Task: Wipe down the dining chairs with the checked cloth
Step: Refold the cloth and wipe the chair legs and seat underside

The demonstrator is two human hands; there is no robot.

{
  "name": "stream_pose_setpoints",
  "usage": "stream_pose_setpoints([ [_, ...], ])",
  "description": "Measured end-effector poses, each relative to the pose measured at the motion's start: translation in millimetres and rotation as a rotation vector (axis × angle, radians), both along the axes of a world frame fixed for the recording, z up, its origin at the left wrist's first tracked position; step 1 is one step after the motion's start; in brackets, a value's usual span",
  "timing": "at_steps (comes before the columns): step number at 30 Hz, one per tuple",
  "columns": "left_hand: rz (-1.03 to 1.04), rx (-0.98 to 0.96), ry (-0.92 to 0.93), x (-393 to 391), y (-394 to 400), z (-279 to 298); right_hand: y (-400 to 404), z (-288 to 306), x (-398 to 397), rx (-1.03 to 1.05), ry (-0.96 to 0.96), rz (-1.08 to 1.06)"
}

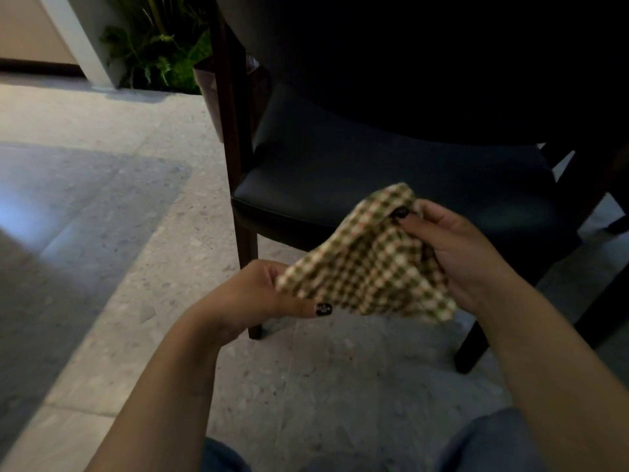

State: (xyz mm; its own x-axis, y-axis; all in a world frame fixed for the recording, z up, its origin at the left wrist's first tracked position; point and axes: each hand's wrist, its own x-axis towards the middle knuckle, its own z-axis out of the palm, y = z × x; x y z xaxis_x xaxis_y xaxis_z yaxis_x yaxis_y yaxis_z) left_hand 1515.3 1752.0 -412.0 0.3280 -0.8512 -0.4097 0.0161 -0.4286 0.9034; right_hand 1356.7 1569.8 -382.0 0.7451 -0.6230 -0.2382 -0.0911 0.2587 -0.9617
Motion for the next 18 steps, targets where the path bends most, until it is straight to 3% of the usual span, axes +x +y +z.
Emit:
stream_pose_setpoints([
  [4, 0.297, -0.258, 0.276, 8, -4, 0, -2, 4, -4, -0.109, 0.179, -0.081],
  [8, 0.366, -0.309, 0.453, 3, -12, 2, 2, 0, -4, 0.076, 0.152, -0.082],
  [11, 0.367, -0.265, 0.371, -12, -19, -1, 11, 1, -1, 0.26, -0.016, -0.019],
  [13, 0.387, -0.308, 0.261, -17, -21, -3, 12, 2, 0, 0.258, -0.053, -0.011],
  [18, 0.453, -0.465, 0.043, -8, -11, 5, -3, 3, -10, 0.148, -0.169, -0.296],
])
